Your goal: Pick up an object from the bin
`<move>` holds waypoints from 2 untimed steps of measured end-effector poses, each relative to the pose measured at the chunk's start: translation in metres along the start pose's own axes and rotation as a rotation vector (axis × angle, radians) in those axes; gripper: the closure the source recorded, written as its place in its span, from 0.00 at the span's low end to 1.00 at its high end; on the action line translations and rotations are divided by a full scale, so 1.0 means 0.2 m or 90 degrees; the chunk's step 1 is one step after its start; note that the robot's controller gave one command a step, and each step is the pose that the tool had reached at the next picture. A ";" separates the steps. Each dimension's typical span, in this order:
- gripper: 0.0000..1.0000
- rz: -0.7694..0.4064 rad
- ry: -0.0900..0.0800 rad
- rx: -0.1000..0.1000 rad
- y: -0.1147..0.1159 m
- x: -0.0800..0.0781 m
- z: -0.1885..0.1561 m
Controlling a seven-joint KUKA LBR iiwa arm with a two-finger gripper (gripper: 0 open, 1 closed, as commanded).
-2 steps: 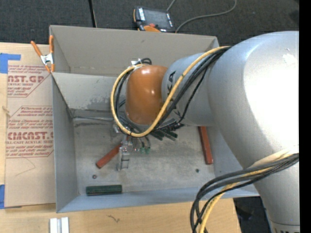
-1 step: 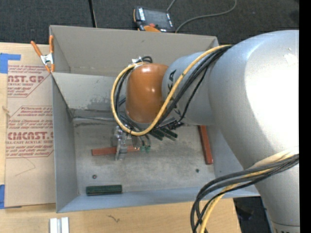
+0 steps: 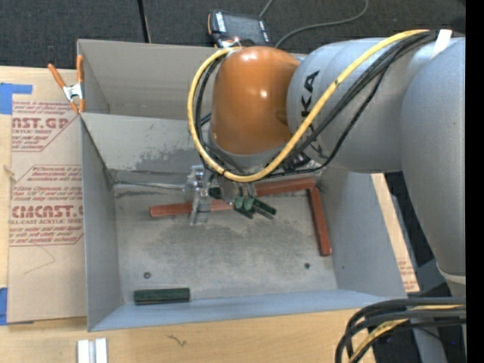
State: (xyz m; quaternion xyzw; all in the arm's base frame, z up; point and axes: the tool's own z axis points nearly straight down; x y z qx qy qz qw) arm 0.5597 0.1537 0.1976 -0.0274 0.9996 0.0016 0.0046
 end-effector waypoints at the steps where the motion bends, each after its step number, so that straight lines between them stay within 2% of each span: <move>1: 1.00 -0.007 -0.001 0.002 -0.31 0.14 -0.69; 2: 1.00 -0.214 0.003 0.001 -0.43 0.00 -0.72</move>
Offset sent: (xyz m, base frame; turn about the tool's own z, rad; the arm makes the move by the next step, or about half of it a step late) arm -0.0280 -0.0621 0.1322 -0.0134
